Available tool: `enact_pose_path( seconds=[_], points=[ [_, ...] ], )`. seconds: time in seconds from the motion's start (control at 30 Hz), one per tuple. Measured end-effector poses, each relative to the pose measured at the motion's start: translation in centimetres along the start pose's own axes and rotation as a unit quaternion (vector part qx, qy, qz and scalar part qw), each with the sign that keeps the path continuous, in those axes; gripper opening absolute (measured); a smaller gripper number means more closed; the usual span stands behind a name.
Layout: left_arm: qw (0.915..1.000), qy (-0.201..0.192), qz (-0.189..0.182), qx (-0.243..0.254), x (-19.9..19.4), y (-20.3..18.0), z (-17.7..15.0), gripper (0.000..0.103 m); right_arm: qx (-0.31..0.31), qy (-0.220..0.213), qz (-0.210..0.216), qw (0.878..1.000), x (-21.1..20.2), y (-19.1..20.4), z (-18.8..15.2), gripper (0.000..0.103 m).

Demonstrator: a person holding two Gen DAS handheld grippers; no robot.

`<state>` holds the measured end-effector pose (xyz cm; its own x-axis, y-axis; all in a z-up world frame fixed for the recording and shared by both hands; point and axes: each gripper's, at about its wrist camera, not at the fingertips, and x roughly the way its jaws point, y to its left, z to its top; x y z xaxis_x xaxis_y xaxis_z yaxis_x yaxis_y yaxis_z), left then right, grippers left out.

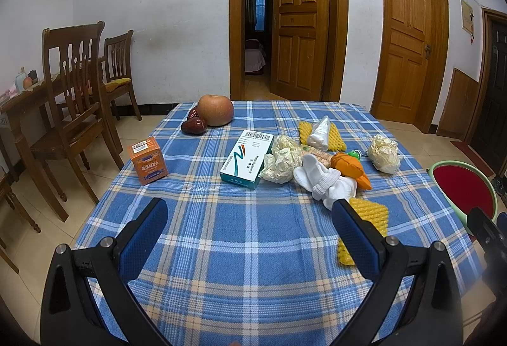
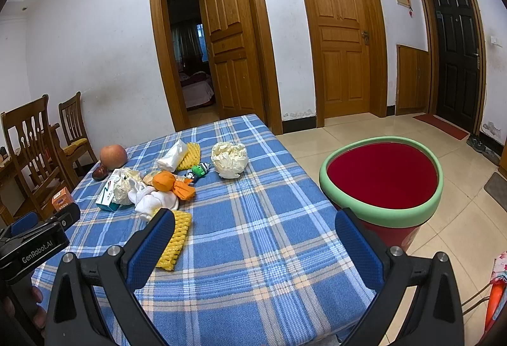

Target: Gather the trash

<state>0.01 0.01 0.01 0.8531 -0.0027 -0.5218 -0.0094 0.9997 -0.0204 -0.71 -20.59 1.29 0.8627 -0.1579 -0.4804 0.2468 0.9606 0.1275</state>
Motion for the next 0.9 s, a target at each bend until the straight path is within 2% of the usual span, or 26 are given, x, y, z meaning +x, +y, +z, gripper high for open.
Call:
enact_pose_path(
  seconds=[0.9],
  points=[
    [1.0000, 0.000, 0.000, -0.001, -0.02, 0.04, 0.02, 0.101, 0.002, 0.003, 0.001, 1.000, 0.23, -0.17, 0.06, 0.103]
  ],
)
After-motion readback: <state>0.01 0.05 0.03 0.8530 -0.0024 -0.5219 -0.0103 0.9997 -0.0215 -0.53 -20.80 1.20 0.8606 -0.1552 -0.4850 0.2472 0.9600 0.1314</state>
